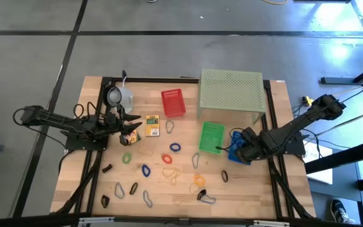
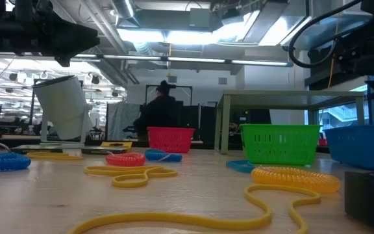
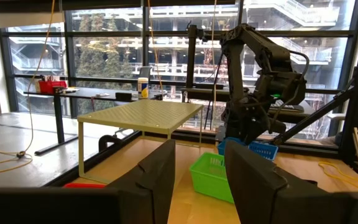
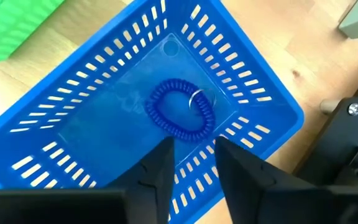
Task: Pick & Place Office Desk Supplies
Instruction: Put the yellow rubber band into the green bin
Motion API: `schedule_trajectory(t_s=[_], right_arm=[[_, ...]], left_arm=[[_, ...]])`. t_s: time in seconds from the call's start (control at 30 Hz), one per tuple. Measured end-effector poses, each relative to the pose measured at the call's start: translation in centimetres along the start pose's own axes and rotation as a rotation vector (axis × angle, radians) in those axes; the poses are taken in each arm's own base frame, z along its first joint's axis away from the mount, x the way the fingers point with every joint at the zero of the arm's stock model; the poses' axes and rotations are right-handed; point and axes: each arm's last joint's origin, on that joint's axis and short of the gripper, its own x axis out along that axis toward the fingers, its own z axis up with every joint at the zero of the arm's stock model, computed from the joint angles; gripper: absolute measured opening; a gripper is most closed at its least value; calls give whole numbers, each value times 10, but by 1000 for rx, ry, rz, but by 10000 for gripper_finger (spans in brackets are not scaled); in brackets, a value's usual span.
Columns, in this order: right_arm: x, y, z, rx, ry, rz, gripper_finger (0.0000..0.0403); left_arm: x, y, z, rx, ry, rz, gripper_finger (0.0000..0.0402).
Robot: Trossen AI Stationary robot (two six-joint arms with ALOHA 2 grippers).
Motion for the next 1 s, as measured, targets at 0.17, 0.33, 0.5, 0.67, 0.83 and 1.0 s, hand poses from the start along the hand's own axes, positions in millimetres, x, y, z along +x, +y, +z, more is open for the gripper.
schedule_trajectory(t_s=[0.17, 0.33, 0.5, 0.67, 0.83, 1.0], right_arm=[[-2, 0, 0, 2, 33, 10, 154], [-20, 9, 3, -16, 71, 89, 157], [-44, 23, -5, -61, 132, 230, 144], [-58, 43, -33, -133, 182, 461, 130], [-52, 52, -63, -212, 262, 431, 120], [-41, 62, -84, -365, 360, 411, 116]], left_arm=[[0, 0, 0, 0, 0, 0, 132], [0, 0, 0, 0, 0, 0, 132], [0, 0, 0, 0, 0, 0, 132], [0, 0, 0, 2, 4, 0, 132], [0, 0, -1, 3, 9, 0, 132], [0, 0, -1, 1, 7, 0, 132]])
